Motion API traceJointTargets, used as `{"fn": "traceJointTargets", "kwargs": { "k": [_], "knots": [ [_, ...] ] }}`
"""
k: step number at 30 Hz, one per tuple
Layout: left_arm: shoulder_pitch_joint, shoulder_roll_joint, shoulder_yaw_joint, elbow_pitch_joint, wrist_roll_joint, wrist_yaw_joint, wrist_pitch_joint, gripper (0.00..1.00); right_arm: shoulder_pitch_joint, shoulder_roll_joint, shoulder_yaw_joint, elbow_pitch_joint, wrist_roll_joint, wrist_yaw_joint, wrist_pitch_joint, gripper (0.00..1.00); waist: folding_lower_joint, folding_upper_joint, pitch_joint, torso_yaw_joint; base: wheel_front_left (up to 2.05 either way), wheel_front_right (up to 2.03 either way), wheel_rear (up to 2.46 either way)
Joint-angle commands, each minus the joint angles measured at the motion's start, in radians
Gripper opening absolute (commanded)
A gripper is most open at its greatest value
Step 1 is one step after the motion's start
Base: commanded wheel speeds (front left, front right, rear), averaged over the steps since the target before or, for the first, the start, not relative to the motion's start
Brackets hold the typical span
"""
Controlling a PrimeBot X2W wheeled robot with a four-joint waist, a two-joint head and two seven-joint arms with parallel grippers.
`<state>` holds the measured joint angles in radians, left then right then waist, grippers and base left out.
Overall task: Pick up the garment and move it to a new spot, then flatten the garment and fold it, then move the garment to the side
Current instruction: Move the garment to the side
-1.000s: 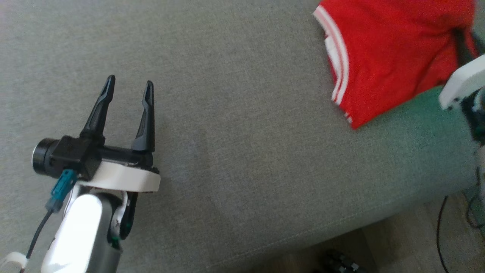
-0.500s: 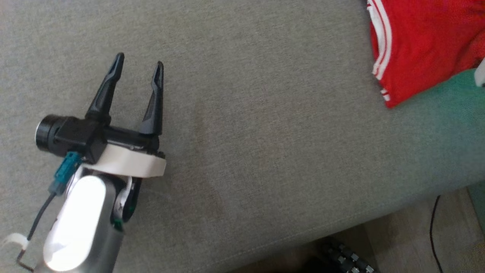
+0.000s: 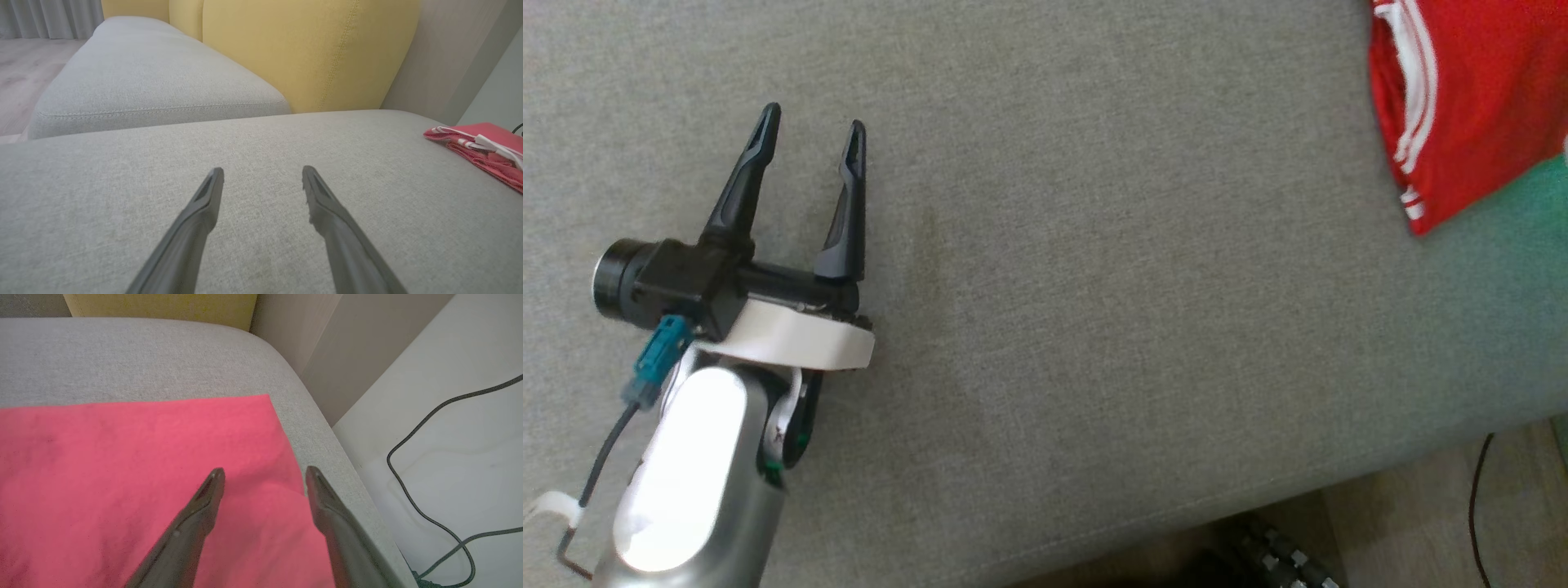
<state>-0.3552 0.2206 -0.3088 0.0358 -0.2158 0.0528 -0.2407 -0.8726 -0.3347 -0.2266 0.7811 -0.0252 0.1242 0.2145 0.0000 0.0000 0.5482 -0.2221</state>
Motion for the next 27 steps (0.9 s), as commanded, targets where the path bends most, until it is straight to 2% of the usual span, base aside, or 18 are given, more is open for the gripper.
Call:
{"fn": "traceJointTargets", "kwargs": {
  "k": [1, 7, 15, 22, 27],
  "knots": [
    [-0.017, 0.015, 0.036, -0.029, -0.008, 0.001, -0.012, 1.00, -0.015, -0.007, 0.005, -0.027, -0.008, 0.007, -0.017, 1.00, 0.0000, 0.0000, -0.014, -0.003, 0.00, 0.00, 0.00],
    [0.023, 0.005, 0.037, -0.002, -0.018, 0.007, -0.017, 1.00, 0.051, 0.045, 0.031, -0.080, 0.013, 0.007, -0.116, 1.00, 0.0000, 0.0000, -0.105, 0.002, 0.00, 0.00, 0.00],
    [0.123, 0.006, 0.058, 0.015, -0.031, 0.029, -0.020, 1.00, 0.323, 0.168, 0.119, -0.345, 0.122, 0.007, -0.239, 1.00, 0.0000, 0.0000, -0.237, 0.028, 0.00, 0.00, 0.00],
    [0.188, 0.001, 0.072, 0.018, -0.044, 0.049, -0.020, 1.00, 0.548, 0.258, 0.210, -0.616, 0.175, 0.007, -0.249, 1.00, 0.0000, 0.0000, -0.318, 0.093, 0.00, 0.00, 0.00],
    [0.221, -0.003, 0.085, 0.017, -0.056, 0.062, -0.021, 1.00, 0.630, 0.276, 0.267, -0.710, 0.181, 0.007, -0.232, 1.00, 0.0000, 0.0000, -0.354, 0.134, 0.00, 0.00, 0.00]
  ]
}}
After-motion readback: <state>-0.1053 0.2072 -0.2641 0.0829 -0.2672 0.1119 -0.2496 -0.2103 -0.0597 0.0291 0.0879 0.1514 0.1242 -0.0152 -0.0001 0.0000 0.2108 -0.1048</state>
